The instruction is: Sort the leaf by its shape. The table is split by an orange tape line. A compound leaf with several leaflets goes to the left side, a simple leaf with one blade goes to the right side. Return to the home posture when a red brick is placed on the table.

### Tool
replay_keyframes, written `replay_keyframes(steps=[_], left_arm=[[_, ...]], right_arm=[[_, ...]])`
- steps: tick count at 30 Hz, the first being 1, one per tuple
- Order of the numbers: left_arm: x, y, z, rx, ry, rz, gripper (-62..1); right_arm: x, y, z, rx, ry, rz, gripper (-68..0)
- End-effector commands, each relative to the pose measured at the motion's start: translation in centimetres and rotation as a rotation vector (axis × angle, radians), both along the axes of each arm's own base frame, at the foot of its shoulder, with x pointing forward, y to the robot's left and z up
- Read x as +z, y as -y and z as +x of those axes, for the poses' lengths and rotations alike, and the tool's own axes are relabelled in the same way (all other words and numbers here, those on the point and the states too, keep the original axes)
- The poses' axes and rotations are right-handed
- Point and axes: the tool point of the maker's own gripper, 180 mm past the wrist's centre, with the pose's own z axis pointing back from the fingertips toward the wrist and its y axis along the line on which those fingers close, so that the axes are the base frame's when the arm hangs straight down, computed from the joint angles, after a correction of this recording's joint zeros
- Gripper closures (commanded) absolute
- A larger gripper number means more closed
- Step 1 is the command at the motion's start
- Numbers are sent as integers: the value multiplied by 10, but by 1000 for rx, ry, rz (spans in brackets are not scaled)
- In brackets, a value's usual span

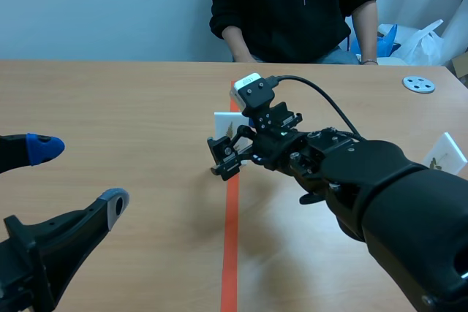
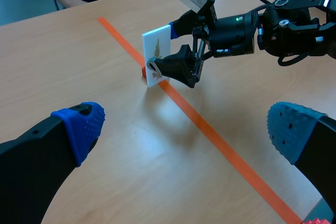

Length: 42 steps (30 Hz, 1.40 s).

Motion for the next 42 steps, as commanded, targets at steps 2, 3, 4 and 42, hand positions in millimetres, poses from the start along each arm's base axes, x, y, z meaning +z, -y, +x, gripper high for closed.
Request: replay_keyframes(steps=[2, 3, 4, 42], left_arm=[[9, 4, 1, -6, 24, -23, -623], [9, 4, 1, -6, 24, -23, -623], [9, 4, 1, -6, 24, -23, -623], [9, 4, 1, -6, 23, -23, -623]], right_arm=[[23, -4, 12, 6, 65, 24, -406], [23, -5, 12, 7, 65, 22, -384], [22, -5, 11, 8, 65, 21, -365], [89, 76, -23, -124, 195, 81, -33]])
